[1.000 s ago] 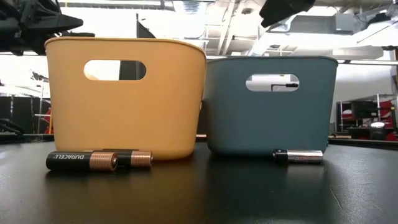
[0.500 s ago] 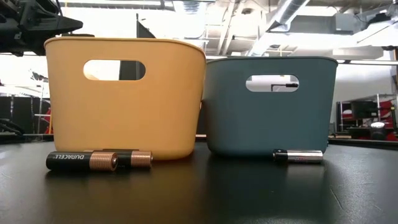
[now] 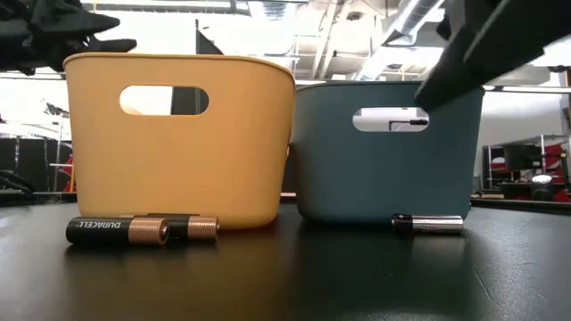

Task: Sort batteries
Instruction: Put the silver battery into the blue bin

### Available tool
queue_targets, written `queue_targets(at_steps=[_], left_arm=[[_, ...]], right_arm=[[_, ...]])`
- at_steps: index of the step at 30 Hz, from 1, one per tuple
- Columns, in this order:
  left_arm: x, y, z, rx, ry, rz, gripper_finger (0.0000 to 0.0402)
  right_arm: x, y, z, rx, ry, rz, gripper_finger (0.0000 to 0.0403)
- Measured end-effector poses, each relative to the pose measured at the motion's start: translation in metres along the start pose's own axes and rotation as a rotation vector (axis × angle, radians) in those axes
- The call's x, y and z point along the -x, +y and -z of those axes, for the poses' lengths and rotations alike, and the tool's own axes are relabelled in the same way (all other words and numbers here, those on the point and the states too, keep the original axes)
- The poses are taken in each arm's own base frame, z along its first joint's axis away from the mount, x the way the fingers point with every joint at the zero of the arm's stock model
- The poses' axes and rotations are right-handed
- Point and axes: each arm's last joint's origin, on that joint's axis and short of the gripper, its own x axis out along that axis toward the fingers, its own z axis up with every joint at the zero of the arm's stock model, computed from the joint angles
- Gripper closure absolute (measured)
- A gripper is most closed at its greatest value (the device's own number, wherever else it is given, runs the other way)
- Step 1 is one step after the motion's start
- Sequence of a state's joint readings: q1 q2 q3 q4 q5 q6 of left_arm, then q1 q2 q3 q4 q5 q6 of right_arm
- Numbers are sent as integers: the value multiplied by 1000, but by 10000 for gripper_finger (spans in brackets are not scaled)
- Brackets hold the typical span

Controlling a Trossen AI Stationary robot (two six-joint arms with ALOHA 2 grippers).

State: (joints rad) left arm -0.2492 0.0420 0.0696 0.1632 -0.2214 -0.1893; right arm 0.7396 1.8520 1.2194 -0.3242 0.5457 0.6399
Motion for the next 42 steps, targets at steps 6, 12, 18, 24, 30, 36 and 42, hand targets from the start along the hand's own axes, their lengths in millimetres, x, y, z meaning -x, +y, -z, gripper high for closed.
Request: queue_targets(at_steps=[6,12,18,24,30,36,42], left_arm=[[-11,-9,-12,-48,8,54,249],[-38,-26,-25,-89,149,90,249],[-76,-53,-21,-175,414,68,249],[-108,-103,-23,-304,586,164,249],[-121,-150,-29,-428,664,183,249],[-117,-185,-26,-402,700,314,249],[-110,-212,15,-278,837,335,249]], right_arm=[[-7,-4,7,-39,50,44,138],[-8,-6,6,-67,50,50,138],[-8,-6,7,-83,58,57,138],[-6,-5,10,-70,70,61,138],[-5,-8,13,-47,100,86,138],[-6,-10,13,-42,110,99,138],[-4,-9,15,-32,116,98,138]])
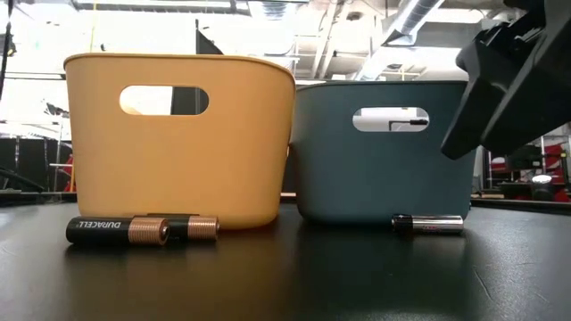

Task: Sort batteries
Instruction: Put the silver battery into the blue bin

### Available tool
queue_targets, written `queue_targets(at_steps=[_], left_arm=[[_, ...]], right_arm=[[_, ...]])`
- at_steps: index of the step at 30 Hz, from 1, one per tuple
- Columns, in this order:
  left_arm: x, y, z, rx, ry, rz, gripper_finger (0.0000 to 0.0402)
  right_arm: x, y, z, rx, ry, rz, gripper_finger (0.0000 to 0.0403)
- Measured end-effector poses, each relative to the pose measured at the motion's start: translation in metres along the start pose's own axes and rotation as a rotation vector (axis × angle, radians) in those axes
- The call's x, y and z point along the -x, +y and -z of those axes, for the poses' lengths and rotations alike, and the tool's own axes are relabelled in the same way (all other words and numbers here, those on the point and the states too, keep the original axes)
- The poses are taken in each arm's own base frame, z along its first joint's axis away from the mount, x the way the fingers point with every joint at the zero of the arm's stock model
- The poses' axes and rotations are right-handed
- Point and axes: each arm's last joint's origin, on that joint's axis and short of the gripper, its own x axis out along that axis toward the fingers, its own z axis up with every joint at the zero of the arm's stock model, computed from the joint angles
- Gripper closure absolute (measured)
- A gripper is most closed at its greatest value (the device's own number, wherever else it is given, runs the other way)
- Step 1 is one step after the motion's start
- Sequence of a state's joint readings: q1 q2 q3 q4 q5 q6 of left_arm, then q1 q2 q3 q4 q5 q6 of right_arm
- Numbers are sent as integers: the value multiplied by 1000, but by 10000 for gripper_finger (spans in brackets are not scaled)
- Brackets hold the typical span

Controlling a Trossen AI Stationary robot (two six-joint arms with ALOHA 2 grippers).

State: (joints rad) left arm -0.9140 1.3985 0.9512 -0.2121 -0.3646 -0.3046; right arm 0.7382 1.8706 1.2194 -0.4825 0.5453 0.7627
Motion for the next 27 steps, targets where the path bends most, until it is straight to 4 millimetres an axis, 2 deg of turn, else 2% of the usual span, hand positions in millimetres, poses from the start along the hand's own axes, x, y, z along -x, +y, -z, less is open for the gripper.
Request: queue_targets(at_steps=[4,9,14,20,27], left_arm=[[-27,-19,18,97,55,7,249],[-58,-43,32,169,115,-33,249],[-82,-48,42,125,158,-149,249],[-89,-35,48,159,221,-235,249],[-88,-34,50,152,231,-247,249]], right_arm=[[1,1,2,13,7,3,138],[3,3,4,23,8,0,138],[1,-2,4,34,32,29,138],[-5,-13,-1,35,50,66,138],[-9,-17,-6,58,69,51,138]])
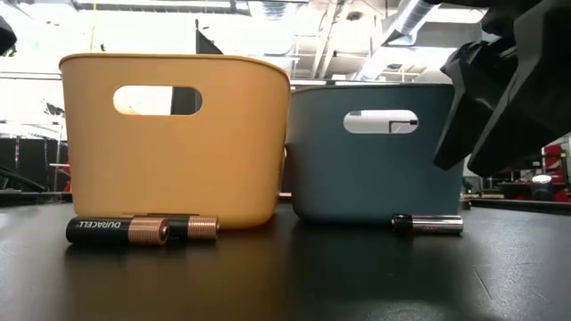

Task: Sort batteries
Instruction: Put the silver battery into the blue bin

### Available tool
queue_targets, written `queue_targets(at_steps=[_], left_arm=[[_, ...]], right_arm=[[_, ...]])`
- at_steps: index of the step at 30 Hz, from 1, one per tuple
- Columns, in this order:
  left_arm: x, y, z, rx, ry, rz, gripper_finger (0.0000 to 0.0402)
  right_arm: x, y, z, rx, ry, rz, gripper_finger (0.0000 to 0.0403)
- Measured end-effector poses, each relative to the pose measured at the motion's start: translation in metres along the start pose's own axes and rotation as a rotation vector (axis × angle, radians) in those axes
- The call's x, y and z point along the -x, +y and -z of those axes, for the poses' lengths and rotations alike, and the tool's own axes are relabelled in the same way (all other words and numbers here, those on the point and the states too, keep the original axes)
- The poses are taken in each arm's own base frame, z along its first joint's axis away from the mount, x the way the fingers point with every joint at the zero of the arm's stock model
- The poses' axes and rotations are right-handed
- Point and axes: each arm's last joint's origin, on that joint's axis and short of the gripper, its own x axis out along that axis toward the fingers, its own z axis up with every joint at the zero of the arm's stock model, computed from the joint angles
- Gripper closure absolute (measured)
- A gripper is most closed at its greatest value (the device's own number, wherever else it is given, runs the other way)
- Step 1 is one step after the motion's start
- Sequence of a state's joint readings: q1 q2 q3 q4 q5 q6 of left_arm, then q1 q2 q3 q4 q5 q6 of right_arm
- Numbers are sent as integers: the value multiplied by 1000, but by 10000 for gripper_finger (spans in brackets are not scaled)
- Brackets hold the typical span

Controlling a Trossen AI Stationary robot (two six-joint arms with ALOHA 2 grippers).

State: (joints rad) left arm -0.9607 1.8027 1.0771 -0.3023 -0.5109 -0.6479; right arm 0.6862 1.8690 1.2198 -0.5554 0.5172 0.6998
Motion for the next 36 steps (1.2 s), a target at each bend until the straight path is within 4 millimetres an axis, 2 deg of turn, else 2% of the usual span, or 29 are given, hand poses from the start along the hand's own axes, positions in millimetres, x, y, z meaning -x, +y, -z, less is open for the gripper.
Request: queue_targets(at_steps=[4,10,14,18,24,36], left_arm=[[0,1,-1,1,-22,-32,249],[-3,7,-3,3,-20,-54,249],[-5,11,-5,2,-16,-66,249],[-7,14,-6,-2,-7,-79,249],[-11,20,-10,-60,-7,-103,249],[-16,31,-16,-99,-1,-127,249]], right_arm=[[-6,4,1,-9,6,-17,138],[-30,12,18,-20,63,37,138],[-35,13,20,-49,48,68,138],[-31,16,19,-42,28,87,138],[-37,5,18,-28,19,181,138],[-45,-6,12,-37,62,168,138]])
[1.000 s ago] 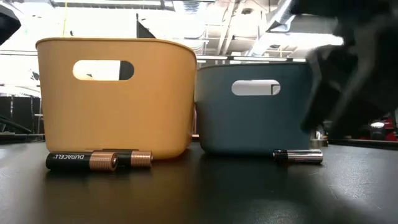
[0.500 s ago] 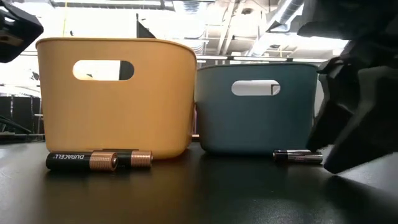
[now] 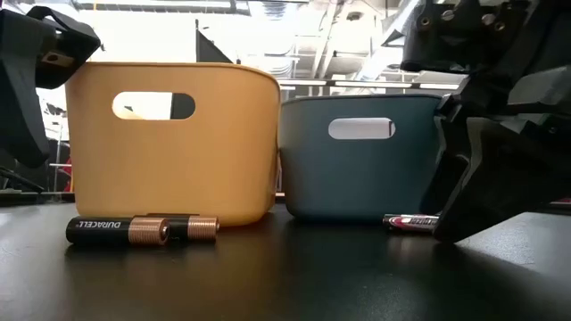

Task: Sort batteries
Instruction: Put the silver battery into the blue bin

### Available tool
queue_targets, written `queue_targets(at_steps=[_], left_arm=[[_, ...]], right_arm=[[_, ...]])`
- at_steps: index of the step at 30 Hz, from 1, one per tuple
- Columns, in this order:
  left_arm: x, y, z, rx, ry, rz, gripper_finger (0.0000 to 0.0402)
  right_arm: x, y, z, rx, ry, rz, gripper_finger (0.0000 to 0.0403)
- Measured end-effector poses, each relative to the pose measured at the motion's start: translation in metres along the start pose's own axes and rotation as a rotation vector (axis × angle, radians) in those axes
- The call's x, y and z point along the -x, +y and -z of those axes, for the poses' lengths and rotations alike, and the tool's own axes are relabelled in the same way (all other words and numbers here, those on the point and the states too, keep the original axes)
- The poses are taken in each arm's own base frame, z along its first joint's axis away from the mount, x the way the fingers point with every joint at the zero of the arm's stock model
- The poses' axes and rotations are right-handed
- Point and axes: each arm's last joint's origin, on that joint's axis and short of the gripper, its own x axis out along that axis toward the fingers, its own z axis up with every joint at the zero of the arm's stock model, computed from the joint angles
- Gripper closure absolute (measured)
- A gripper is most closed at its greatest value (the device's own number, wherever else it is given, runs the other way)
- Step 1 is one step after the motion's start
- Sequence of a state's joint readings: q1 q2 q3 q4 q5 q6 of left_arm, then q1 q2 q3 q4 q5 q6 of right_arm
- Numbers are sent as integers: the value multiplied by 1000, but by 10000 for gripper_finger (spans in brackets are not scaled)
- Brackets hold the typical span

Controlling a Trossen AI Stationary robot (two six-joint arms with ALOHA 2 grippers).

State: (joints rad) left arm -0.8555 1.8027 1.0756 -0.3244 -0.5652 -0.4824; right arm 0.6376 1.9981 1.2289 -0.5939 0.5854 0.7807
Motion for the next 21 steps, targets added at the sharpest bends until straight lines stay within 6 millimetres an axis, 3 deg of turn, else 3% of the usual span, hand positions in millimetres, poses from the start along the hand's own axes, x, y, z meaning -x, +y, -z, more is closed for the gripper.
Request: queue_targets(at_steps=[8,21], left_arm=[[-2,3,-1,-4,3,-7,249],[-2,3,-1,-19,5,-7,249]], right_arm=[[-2,1,-3,-21,39,-65,157],[-3,2,-3,-24,74,-113,331]])
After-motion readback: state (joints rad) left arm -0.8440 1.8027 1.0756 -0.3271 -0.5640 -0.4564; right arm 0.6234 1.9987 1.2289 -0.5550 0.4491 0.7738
